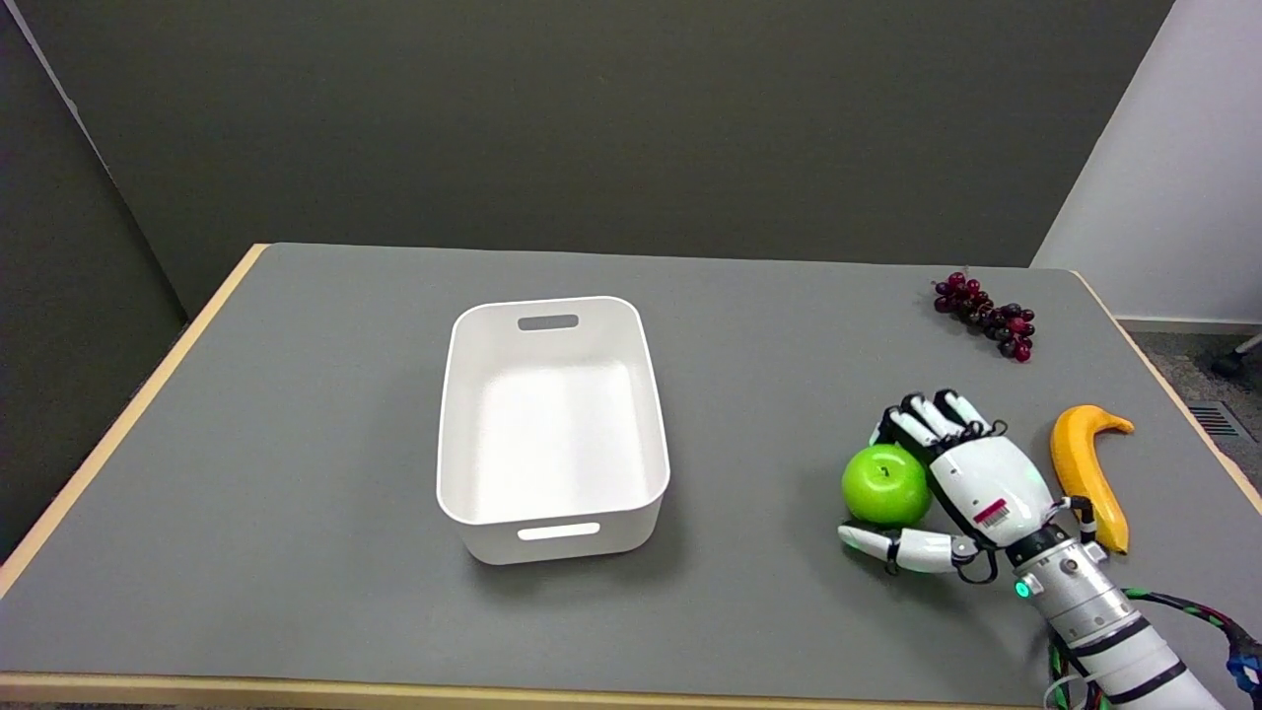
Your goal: Pick up the green apple.
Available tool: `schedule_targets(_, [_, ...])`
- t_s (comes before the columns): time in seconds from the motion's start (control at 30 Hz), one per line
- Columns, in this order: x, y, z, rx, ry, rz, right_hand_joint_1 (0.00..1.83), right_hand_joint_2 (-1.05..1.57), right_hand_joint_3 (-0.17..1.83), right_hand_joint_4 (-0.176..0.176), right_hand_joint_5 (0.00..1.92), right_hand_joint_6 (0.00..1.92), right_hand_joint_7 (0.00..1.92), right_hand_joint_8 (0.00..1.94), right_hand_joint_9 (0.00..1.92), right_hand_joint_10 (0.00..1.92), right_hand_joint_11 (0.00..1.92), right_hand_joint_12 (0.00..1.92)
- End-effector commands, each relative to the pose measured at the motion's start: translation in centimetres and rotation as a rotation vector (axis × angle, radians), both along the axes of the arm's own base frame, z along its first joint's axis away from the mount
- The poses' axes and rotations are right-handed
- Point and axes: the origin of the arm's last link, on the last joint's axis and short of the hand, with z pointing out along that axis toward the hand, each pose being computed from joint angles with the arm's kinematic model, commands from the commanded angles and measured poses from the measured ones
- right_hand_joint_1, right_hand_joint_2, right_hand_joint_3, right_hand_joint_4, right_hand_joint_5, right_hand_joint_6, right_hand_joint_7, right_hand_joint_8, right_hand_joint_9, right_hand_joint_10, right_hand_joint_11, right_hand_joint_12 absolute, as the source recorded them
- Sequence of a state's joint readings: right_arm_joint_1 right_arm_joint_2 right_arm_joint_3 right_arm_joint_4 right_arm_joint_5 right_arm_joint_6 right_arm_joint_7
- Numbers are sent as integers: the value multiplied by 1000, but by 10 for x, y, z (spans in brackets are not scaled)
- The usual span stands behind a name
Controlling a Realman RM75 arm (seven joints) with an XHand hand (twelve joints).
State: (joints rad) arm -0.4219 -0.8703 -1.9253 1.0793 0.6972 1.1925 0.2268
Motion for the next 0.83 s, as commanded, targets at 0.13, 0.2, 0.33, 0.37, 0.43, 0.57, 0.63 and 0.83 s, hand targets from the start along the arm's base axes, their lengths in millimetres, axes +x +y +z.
schedule_targets(0.13, [120, -36, -40, 223, -9, 514, 910, 944, 887, -35, 651, 1824, -1, 1941, 447, 1921, 7, 1921])
schedule_targets(0.2, [141, -52, -57, 275, 8, 599, 913, 943, 891, -41, 652, 1826, -1, 1941, 439, 1921, 9, 1921])
schedule_targets(0.33, [163, -80, -79, 334, 57, 654, 920, 937, 898, -54, 658, 1822, -1, 1941, 408, 1921, 7, 1921])
schedule_targets(0.37, [170, -87, -82, 336, 68, 661, 921, 936, 898, -57, 659, 1820, -1, 1941, 400, 1921, 9, 1921])
schedule_targets(0.43, [181, -99, -88, 334, 78, 669, 923, 936, 898, -59, 660, 1817, -1, 1941, 396, 1921, 15, 1921])
schedule_targets(0.57, [189, -134, -119, 356, 66, 579, 924, 936, 897, -60, 659, 1816, -1, 1941, 398, 1921, 25, 1921])
schedule_targets(0.63, [184, -148, -135, 384, 83, 533, 924, 937, 896, -61, 659, 1816, -1, 1941, 390, 1921, 23, 1921])
schedule_targets(0.83, [165, -182, -186, 445, 44, 440, 922, 935, 892, -50, 662, 1809, -1, 1941, 374, 1921, 37, 1921])
